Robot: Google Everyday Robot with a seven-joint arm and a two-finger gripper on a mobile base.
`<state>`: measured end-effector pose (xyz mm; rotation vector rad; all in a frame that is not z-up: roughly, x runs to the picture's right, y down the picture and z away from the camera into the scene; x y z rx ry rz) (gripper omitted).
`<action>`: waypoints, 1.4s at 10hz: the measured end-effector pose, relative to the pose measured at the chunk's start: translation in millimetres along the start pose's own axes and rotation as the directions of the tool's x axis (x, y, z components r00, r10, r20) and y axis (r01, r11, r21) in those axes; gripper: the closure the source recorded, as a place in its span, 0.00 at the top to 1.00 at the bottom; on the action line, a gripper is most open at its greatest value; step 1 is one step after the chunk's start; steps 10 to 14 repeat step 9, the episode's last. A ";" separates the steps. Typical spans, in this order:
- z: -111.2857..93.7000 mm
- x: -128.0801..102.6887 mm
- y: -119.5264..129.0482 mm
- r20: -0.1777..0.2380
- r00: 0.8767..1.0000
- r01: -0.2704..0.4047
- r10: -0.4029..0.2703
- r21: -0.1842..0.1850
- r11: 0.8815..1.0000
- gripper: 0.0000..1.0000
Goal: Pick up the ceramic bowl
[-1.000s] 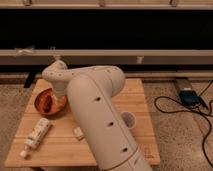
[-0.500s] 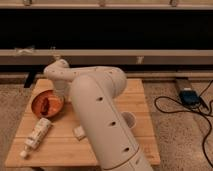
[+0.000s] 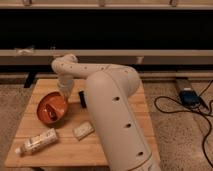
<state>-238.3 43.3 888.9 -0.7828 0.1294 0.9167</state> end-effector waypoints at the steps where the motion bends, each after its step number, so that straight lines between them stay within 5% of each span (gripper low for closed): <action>1: -9.3 0.1 -1.7 -0.001 1.000 -0.004 0.004 -0.003 1.000 0.00; 7: -57.9 -2.5 -2.9 -0.003 0.999 0.036 -0.036 -0.019 0.999 0.00; 9: -63.7 1.4 -5.2 -0.017 0.998 0.055 -0.056 -0.047 0.997 0.00; 14: -63.7 1.4 -5.2 -0.017 0.998 0.055 -0.056 -0.047 0.997 0.00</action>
